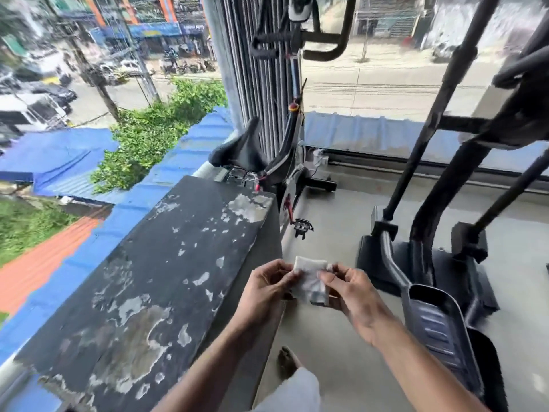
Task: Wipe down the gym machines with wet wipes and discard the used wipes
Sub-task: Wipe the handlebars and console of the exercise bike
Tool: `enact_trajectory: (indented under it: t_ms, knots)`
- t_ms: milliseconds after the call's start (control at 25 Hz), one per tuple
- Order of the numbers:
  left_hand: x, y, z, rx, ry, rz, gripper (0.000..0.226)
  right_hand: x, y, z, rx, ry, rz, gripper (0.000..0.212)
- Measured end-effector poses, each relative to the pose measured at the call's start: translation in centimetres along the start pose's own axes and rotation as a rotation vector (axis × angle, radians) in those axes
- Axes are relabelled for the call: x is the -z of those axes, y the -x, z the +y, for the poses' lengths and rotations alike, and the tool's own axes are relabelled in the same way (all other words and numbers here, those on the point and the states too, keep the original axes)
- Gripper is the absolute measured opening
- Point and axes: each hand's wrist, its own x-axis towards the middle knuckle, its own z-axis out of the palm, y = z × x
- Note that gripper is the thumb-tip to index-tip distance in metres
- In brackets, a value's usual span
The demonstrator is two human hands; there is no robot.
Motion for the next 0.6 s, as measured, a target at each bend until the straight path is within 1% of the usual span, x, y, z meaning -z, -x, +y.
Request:
enact_trajectory:
  t_ms: [40, 80, 120, 160, 200, 240, 360, 440, 520, 600]
  knots:
    - [0.4, -2.0, 0.7, -0.006, -0.007, 0.008, 0.025, -0.2, -2.3, -1.1, -0.007, 0.000, 0.003, 0.067]
    - [0.9, -3.9, 1.6, -0.005, -0.018, 0.030, 0.022, -0.4, -4.4, -2.3, -0.008, 0.004, 0.002, 0.063]
    - [1.8, -6.2, 2.3, -0.003, -0.036, 0.070, 0.016, -0.6, -6.8, -3.7, -0.007, 0.007, -0.007, 0.050]
    - [2.7, -8.5, 2.9, -0.012, -0.070, 0.107, 0.012, -0.6, -9.0, -5.2, -0.004, 0.022, -0.012, 0.031]
    - [3.7, -11.1, 3.5, -0.044, -0.124, 0.138, 0.011, -0.6, -11.2, -6.8, 0.009, 0.047, -0.011, 0.016]
    - [4.7, -13.5, 4.1, -0.077, -0.194, 0.166, 0.013, -0.6, -13.5, -8.3, 0.022, 0.064, 0.009, 0.011]
    - [7.7, -19.2, 5.2, -0.161, -0.425, 0.303, 0.014, -1.0, -19.4, -10.1, 0.073, 0.121, 0.118, 0.011]
    - [9.7, -22.9, 5.4, -0.271, -0.596, 0.391, 0.017, -1.3, -23.3, -10.8, 0.135, 0.233, 0.168, 0.010]
    - [11.5, -26.7, 5.7, -0.363, -0.774, 0.474, 0.024, -1.7, -27.2, -11.8, 0.231, 0.415, 0.179, 0.020]
    - [12.6, -30.2, 6.2, -0.425, -0.928, 0.544, 0.039, -2.4, -31.0, -13.2, 0.319, 0.554, 0.145, 0.024]
